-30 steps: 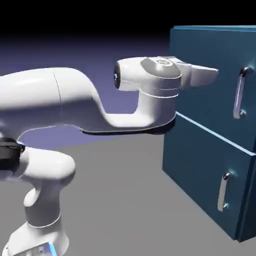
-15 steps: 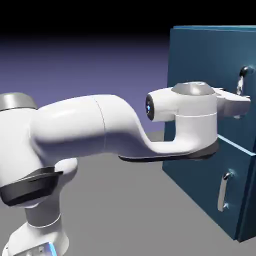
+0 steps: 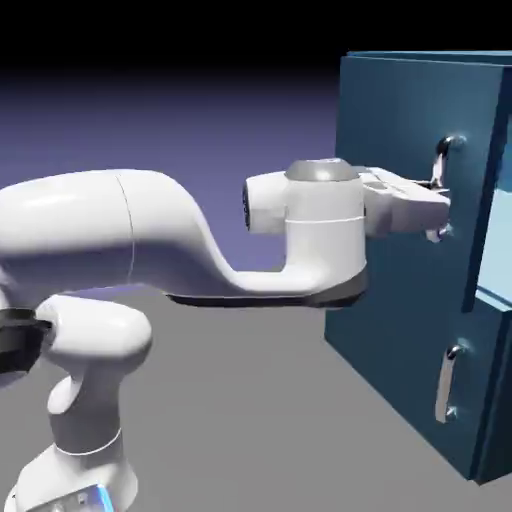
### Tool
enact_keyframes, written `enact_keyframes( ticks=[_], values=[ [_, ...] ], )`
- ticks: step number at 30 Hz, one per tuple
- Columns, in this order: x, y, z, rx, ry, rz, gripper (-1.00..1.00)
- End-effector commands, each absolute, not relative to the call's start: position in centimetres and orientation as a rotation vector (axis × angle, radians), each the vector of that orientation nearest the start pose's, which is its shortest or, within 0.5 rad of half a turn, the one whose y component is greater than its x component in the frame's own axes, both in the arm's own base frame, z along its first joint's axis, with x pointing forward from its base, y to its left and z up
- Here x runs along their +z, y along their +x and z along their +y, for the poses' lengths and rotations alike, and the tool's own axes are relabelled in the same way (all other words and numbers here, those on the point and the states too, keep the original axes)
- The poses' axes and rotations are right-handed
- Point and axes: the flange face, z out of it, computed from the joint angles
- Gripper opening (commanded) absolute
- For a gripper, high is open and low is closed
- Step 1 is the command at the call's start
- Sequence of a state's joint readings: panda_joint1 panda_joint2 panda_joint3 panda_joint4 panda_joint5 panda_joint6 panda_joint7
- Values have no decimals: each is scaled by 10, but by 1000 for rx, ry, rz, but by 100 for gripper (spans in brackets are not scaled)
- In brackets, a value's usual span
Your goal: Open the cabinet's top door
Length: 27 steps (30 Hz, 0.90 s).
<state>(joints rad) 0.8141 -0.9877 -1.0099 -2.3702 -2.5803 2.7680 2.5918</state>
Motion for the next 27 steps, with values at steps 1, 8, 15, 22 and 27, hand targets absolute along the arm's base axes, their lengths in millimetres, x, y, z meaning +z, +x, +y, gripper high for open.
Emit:
enact_keyframes(
  ticks=[1, 8, 15, 22, 27],
  values=[
    [548, 391, -142, -1890, -1737, 936, -100],
    [548, 334, -104, -1976, -1712, 1083, -100],
    [548, 283, -60, -2057, -1678, 1231, -100],
    [548, 244, -16, -2125, -1641, 1363, -100],
    [548, 223, 13, -2165, -1615, 1447, -100]
  ],
)
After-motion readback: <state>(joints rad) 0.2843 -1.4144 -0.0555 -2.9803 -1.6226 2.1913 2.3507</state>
